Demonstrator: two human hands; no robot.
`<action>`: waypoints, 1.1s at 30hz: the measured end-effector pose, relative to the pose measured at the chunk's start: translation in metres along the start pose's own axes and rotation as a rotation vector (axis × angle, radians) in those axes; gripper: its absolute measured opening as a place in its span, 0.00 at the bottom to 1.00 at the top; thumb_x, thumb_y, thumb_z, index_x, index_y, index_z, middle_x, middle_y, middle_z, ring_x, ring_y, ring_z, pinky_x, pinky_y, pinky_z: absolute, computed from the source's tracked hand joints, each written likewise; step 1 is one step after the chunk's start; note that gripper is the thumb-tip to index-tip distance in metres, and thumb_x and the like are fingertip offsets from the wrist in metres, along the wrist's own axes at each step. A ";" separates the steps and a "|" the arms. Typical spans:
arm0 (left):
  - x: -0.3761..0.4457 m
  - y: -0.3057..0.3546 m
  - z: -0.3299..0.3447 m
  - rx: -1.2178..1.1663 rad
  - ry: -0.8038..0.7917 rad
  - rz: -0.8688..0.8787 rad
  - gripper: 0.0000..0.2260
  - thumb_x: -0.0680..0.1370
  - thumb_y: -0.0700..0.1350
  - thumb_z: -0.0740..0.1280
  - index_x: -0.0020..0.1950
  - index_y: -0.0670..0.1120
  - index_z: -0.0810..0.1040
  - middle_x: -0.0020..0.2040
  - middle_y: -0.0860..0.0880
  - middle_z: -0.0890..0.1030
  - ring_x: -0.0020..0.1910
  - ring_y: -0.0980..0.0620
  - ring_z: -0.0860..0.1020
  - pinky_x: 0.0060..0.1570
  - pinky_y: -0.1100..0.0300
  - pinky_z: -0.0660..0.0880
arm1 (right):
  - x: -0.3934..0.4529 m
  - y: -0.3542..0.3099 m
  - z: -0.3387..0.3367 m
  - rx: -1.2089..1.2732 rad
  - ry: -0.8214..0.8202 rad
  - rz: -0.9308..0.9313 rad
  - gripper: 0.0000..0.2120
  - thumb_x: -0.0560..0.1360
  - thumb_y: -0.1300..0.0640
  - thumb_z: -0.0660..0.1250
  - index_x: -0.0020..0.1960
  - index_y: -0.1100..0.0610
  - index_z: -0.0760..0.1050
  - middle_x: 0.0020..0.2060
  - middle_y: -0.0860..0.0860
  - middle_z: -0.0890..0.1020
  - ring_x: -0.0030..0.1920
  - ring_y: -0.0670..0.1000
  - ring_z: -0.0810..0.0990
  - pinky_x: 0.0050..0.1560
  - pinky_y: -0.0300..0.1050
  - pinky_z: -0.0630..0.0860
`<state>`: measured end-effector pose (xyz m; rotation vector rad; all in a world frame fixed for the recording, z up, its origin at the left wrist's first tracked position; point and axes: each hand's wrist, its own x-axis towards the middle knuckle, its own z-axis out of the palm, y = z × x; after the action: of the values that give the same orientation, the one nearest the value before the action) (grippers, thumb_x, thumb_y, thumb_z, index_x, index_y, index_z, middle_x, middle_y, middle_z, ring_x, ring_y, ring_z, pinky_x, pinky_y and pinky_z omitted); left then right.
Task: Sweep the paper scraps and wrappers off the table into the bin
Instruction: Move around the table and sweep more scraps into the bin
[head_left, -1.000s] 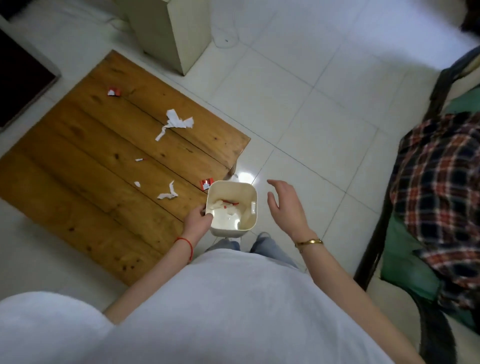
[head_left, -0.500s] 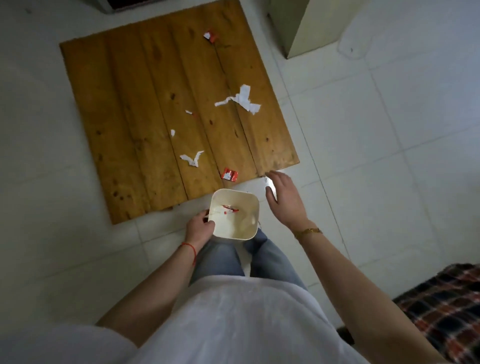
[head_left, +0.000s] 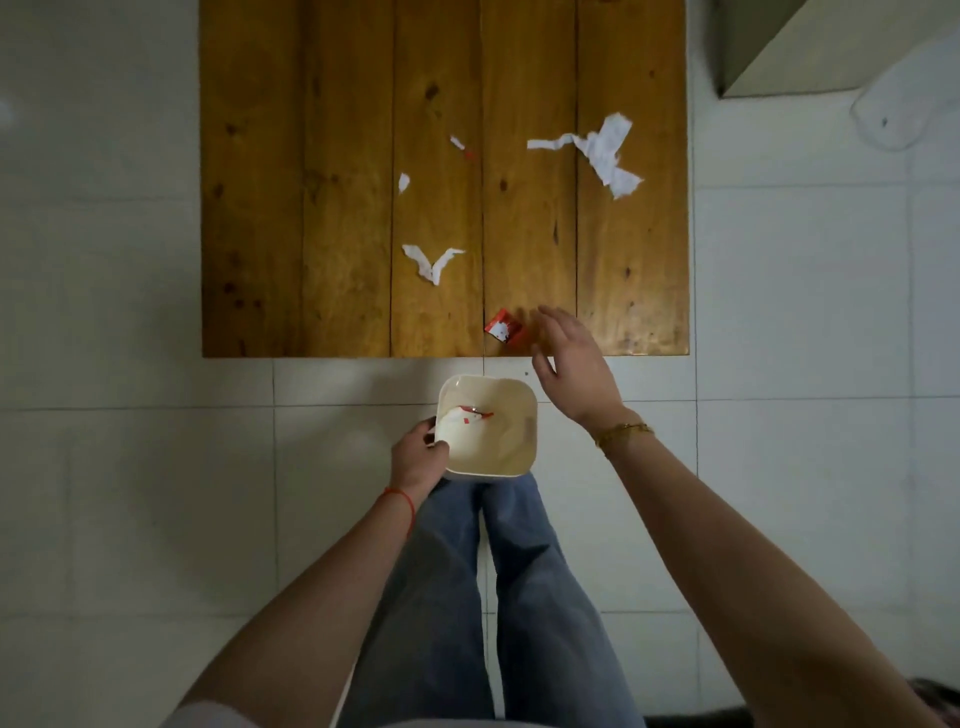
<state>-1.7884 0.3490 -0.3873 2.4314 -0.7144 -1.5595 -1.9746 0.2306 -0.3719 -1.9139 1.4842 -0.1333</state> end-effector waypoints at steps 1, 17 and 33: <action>0.006 -0.003 0.002 -0.006 0.006 -0.003 0.20 0.73 0.36 0.60 0.64 0.44 0.76 0.58 0.44 0.80 0.48 0.52 0.74 0.48 0.63 0.69 | 0.005 0.002 0.006 -0.008 -0.011 -0.015 0.22 0.79 0.58 0.59 0.72 0.59 0.65 0.71 0.56 0.69 0.72 0.56 0.64 0.72 0.53 0.63; 0.069 -0.019 0.012 -0.025 0.014 -0.010 0.17 0.74 0.38 0.61 0.61 0.45 0.77 0.56 0.45 0.81 0.45 0.52 0.74 0.46 0.62 0.68 | 0.005 0.016 0.067 -0.248 -0.192 -0.328 0.25 0.78 0.55 0.59 0.73 0.59 0.64 0.73 0.54 0.66 0.76 0.58 0.56 0.75 0.59 0.55; 0.073 -0.023 -0.002 -0.117 0.013 -0.029 0.16 0.74 0.39 0.61 0.59 0.47 0.78 0.47 0.51 0.80 0.36 0.64 0.73 0.25 0.75 0.68 | 0.129 -0.044 0.064 -0.238 -0.165 -0.365 0.27 0.80 0.50 0.54 0.77 0.57 0.54 0.77 0.54 0.56 0.77 0.55 0.52 0.77 0.51 0.50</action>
<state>-1.7546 0.3335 -0.4543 2.3751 -0.5707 -1.5488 -1.8643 0.1505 -0.4365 -2.3145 1.0701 0.0392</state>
